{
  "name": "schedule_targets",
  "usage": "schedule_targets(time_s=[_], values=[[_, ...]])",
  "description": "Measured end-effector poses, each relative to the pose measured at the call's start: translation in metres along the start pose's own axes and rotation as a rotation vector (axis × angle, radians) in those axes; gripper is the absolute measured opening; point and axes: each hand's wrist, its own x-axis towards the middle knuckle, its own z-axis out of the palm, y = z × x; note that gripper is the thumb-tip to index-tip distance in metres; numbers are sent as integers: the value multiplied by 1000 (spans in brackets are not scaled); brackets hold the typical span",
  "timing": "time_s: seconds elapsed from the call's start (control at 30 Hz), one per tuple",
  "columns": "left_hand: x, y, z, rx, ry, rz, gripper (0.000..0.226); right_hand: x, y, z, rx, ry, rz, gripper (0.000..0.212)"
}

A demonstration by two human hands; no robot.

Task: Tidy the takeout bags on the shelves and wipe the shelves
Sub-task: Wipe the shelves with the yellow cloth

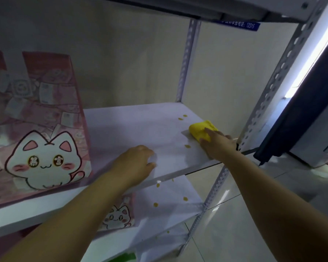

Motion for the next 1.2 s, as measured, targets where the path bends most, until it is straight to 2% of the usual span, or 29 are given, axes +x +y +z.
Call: schedule_targets(time_s=[0.1, 0.23, 0.47, 0.53, 0.67, 0.8, 0.9, 1.1, 1.2], values=[[-1, -6, 8, 73, 35, 45, 36, 13, 0, 1, -117, -11, 12, 55], [-2, -11, 11, 104, 105, 72, 34, 20, -7, -8, -62, -24, -35, 55], [2, -16, 17, 117, 134, 83, 33, -31, -26, 15, 77, 53, -354, 43], [4, -16, 17, 122, 130, 76, 34, -40, -22, 24, 37, 107, -394, 42], [9, -15, 17, 151, 116, 64, 37, -26, -12, 32, -109, 189, -401, 44], [12, -13, 14, 149, 115, 31, 39, 25, -18, 22, -74, -2, -198, 50], [18, -10, 13, 178, 104, -4, 41, 41, -39, 24, -134, 16, -159, 43], [51, -9, 5, 238, 23, -122, 45, 33, -28, 28, -144, 21, -584, 46], [71, -11, 5, 223, 5, -163, 46, 44, -13, 24, -111, -2, -667, 45]])
